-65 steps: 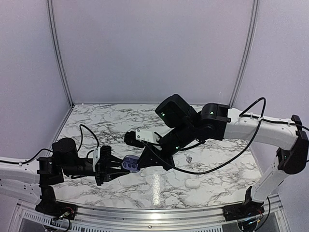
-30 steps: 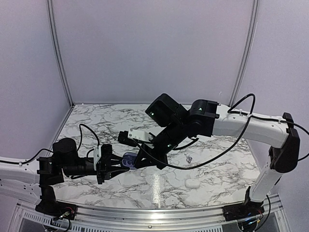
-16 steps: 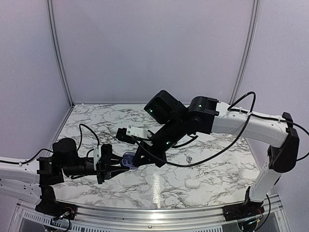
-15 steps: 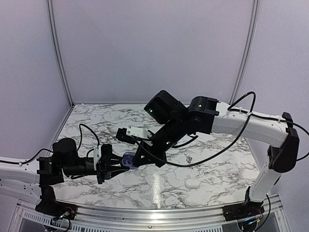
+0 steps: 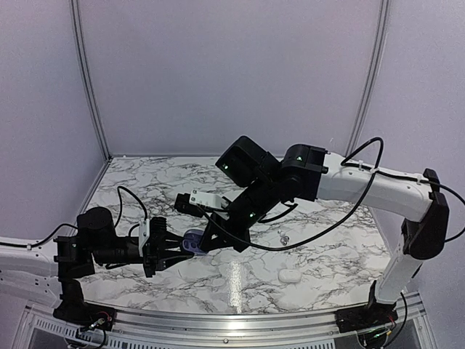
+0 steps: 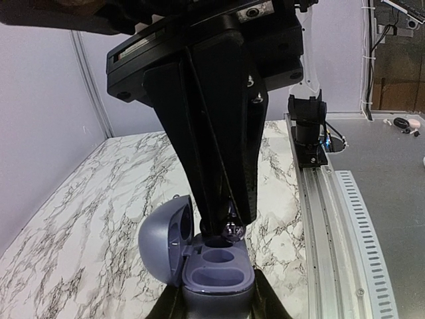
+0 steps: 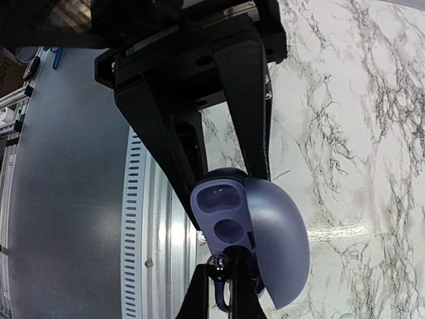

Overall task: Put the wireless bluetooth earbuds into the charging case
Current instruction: Insert the right earbud into the right side groove of the charging case.

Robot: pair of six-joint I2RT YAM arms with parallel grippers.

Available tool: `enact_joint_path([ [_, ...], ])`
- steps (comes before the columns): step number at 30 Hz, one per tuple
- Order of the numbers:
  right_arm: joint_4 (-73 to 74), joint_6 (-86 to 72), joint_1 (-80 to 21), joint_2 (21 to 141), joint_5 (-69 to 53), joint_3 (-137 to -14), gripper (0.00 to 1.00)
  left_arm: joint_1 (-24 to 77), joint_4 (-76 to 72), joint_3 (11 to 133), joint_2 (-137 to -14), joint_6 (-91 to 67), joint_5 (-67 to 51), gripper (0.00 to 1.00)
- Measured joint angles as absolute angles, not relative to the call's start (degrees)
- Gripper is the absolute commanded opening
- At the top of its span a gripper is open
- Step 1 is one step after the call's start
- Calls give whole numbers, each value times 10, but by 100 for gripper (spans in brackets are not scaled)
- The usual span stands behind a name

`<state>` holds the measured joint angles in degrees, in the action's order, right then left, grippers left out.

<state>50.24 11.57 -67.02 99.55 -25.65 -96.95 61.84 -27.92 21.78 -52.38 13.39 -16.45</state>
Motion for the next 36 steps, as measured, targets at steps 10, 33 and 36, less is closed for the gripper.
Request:
enact_joint_path([
  [10,506,112,-670,1000,-265,-979,0,619,-278,218,-520,135,-172,0],
  [33,502,108,-670,1008,-250,-988,0,620,-270,209,-493,126,-169,0],
  [36,502,108,-673,1008,-246,-988,0,620,-270,209,-493,124,-169,0],
])
